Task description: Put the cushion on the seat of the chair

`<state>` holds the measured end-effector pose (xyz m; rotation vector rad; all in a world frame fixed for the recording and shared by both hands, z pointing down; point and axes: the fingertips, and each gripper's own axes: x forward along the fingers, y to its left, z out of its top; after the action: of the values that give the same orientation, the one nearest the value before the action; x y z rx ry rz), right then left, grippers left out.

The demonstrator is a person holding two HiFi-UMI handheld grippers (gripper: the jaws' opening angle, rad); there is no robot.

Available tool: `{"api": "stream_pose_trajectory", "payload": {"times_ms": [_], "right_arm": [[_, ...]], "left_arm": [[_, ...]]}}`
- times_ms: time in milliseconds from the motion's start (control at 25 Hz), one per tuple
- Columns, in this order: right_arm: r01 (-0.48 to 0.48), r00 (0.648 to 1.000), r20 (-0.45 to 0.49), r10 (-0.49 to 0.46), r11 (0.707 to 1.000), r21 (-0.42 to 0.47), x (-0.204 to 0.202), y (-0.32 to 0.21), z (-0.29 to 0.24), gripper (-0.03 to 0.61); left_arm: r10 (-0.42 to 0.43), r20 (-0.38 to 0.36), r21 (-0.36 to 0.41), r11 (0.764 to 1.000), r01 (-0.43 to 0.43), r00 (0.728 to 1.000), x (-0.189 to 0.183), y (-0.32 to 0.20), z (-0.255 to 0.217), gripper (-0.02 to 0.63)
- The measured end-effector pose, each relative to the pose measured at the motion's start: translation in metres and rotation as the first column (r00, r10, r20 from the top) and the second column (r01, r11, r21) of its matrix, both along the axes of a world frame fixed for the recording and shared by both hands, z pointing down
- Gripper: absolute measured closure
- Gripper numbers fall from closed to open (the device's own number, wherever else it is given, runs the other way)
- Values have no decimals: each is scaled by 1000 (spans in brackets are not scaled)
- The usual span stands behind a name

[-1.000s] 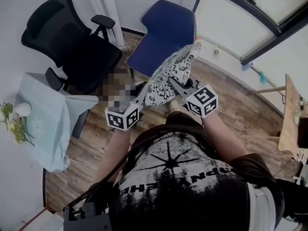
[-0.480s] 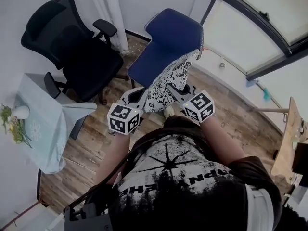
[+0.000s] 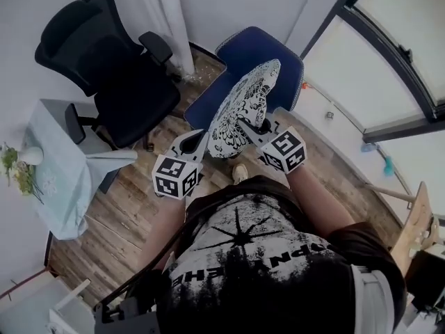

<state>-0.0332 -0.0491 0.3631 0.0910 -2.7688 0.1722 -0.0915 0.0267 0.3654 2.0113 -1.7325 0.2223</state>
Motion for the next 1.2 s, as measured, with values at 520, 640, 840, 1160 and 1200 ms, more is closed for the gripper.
{"api": "stream_pose_trajectory", "payload": {"times_ms": [520, 640, 840, 1160, 1200], "right_arm": [[165, 985, -61, -164, 986, 18, -31, -34, 26, 548], [172, 982, -76, -171, 985, 11, -41, -35, 34, 548], [159, 981, -112, -159, 987, -12, -51, -35, 49, 546], [113, 980, -153, -125, 990, -88, -94, -35, 85, 546], [108, 978, -169, -122, 990, -92, -97, -34, 94, 546]], "left_arm": [[-131, -14, -60, 990, 130, 991, -26, -37, 24, 600], [-139, -41, -68, 988, 136, 989, -37, -39, 30, 600], [-120, -56, -97, 989, 114, 991, -50, -41, 41, 600], [-41, -84, -150, 988, 28, 996, -73, -46, 60, 600], [-29, -90, -164, 986, 14, 996, -73, -44, 64, 600]]}}
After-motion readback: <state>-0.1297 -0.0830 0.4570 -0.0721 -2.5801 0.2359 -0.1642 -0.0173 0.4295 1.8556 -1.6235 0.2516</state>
